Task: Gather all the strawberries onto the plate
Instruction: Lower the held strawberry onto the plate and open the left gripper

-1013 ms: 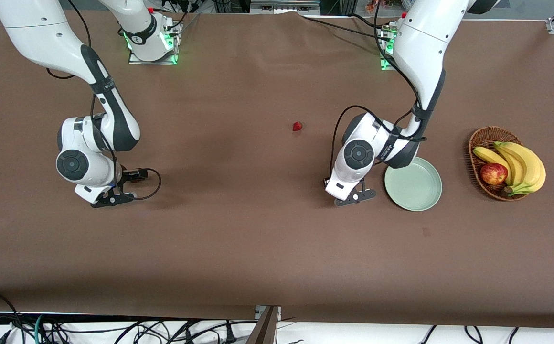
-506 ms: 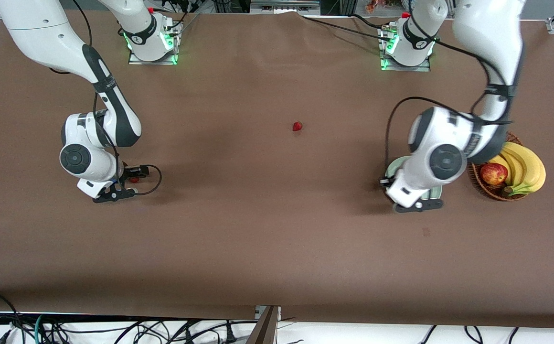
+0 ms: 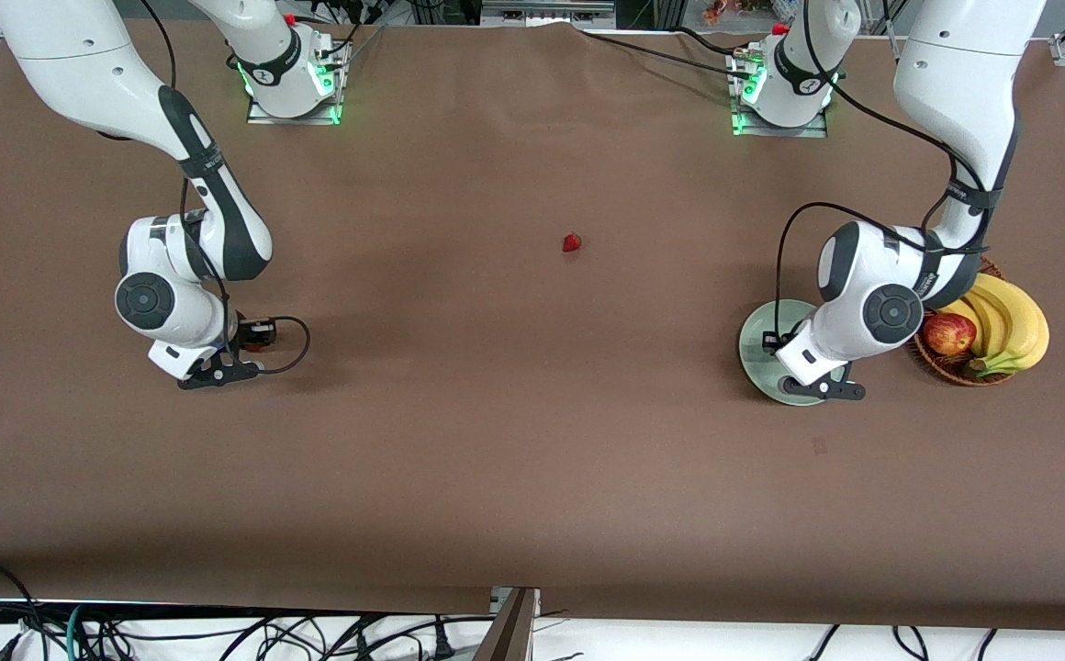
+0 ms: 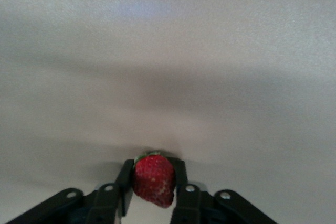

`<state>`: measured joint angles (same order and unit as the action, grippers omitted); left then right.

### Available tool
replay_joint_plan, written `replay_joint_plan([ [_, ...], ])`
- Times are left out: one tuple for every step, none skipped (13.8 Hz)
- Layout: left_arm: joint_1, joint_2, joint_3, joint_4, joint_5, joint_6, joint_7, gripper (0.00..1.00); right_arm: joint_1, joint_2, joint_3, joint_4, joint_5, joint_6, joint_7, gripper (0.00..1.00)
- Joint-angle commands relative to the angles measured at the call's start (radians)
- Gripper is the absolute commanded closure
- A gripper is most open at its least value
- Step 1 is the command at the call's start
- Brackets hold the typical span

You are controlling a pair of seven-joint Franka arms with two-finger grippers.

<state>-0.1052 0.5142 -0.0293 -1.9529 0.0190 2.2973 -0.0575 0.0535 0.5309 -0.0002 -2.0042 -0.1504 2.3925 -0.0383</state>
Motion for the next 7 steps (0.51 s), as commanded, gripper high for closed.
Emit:
replay_joint_plan([
  [-0.011,-0.088,-0.033,0.057,-0.028,-0.189,0.004,0.00,-0.011,-0.022,0.006,-0.030,0.005,0.019,-0.002,0.73],
  [-0.011,-0.111,-0.091,0.089,-0.054,-0.270,-0.045,0.00,-0.011,-0.022,0.006,-0.030,0.005,0.019,-0.002,0.73],
  [-0.011,-0.131,-0.143,0.103,-0.062,-0.315,-0.109,0.00,-0.011,-0.022,0.006,-0.027,0.005,0.019,-0.002,0.73],
  [-0.011,-0.149,-0.202,0.103,-0.063,-0.326,-0.166,0.00,-0.012,-0.022,0.006,-0.024,0.005,0.019,-0.002,0.74],
  [-0.011,-0.154,-0.269,0.103,-0.064,-0.326,-0.241,0.00,-0.012,-0.022,0.006,-0.016,0.005,0.017,-0.002,0.74],
  [-0.016,-0.145,-0.331,0.103,-0.064,-0.322,-0.316,0.00,-0.011,-0.023,0.008,-0.008,0.006,0.016,-0.002,0.75],
  [-0.034,-0.117,-0.381,0.101,-0.062,-0.311,-0.367,0.00,-0.011,-0.025,0.012,0.004,0.006,0.011,-0.002,0.75],
])
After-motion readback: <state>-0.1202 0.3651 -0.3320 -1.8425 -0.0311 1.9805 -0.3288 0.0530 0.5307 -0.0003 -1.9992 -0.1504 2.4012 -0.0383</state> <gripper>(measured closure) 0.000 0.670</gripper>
